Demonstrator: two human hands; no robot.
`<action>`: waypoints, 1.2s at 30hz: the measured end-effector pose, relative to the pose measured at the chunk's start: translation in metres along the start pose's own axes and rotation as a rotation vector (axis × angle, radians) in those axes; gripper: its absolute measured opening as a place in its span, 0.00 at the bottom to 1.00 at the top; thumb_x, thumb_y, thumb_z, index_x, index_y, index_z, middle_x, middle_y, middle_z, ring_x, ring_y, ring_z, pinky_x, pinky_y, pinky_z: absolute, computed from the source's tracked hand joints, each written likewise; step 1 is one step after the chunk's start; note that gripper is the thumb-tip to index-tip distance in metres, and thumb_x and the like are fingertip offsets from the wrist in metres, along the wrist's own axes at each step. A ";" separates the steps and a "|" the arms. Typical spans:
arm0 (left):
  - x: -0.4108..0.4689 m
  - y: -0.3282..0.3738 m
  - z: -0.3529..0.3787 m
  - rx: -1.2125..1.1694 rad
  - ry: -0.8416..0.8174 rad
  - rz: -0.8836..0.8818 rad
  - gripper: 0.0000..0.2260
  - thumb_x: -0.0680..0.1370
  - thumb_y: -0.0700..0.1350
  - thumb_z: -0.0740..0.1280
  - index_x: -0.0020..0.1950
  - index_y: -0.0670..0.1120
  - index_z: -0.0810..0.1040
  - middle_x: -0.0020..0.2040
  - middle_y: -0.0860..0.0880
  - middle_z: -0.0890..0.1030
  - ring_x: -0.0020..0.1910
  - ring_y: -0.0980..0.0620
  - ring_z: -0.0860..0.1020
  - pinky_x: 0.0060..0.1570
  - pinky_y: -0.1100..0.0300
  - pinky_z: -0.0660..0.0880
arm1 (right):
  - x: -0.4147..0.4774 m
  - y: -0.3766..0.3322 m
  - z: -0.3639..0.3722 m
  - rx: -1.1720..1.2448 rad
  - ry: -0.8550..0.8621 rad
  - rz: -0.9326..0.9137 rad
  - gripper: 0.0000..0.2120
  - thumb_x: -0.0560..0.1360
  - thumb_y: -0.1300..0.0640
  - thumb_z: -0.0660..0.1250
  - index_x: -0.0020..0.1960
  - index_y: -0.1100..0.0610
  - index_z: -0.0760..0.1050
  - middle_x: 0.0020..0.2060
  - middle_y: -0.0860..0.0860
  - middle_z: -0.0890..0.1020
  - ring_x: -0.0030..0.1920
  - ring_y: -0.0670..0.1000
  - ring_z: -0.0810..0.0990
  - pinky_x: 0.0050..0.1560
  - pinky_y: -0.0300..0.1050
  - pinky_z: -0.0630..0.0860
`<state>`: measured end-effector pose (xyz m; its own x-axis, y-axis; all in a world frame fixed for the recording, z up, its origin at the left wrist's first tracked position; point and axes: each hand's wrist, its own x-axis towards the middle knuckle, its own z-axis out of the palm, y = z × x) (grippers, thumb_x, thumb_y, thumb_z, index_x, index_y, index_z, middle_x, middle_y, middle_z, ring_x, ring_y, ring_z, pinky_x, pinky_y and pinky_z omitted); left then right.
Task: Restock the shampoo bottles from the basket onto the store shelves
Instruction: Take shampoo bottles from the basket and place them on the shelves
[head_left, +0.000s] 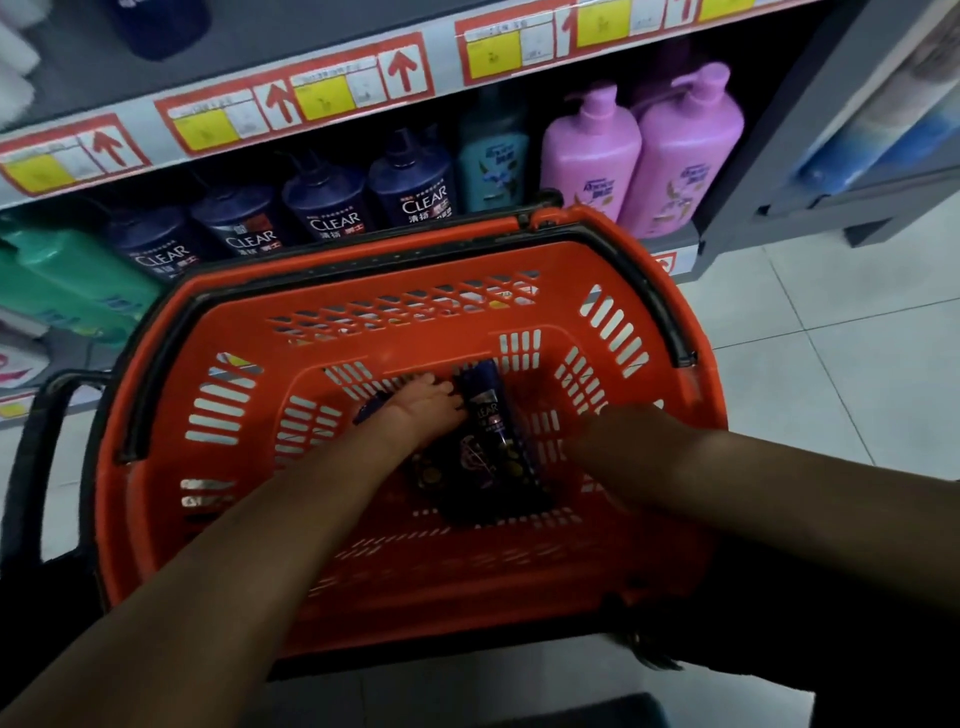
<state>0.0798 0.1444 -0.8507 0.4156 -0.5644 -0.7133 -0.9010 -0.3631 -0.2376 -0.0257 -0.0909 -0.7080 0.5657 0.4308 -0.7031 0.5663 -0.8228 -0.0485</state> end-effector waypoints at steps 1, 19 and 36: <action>0.000 -0.001 -0.001 0.007 0.010 0.012 0.14 0.83 0.46 0.62 0.69 0.53 0.75 0.68 0.54 0.77 0.69 0.48 0.73 0.62 0.52 0.68 | 0.000 0.001 0.002 0.002 0.007 0.000 0.17 0.82 0.56 0.62 0.70 0.54 0.75 0.67 0.57 0.78 0.67 0.61 0.78 0.64 0.57 0.77; -0.119 -0.017 -0.035 -0.140 0.121 -0.069 0.35 0.72 0.59 0.73 0.75 0.51 0.66 0.71 0.48 0.74 0.70 0.45 0.74 0.62 0.50 0.75 | -0.004 -0.017 -0.026 -0.097 -0.078 0.003 0.22 0.76 0.62 0.70 0.69 0.57 0.76 0.66 0.56 0.78 0.63 0.58 0.81 0.55 0.51 0.81; -0.287 -0.022 -0.165 -0.671 0.503 -0.481 0.32 0.59 0.67 0.74 0.59 0.58 0.77 0.52 0.58 0.82 0.49 0.54 0.80 0.50 0.53 0.79 | -0.022 -0.081 -0.107 0.447 0.536 0.101 0.44 0.65 0.38 0.79 0.69 0.57 0.63 0.64 0.55 0.69 0.65 0.58 0.73 0.59 0.54 0.76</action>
<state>0.0013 0.1918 -0.5321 0.8671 -0.4394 -0.2349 -0.4261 -0.8983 0.1073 -0.0202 0.0055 -0.6129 0.8848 0.3733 -0.2789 0.2599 -0.8921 -0.3695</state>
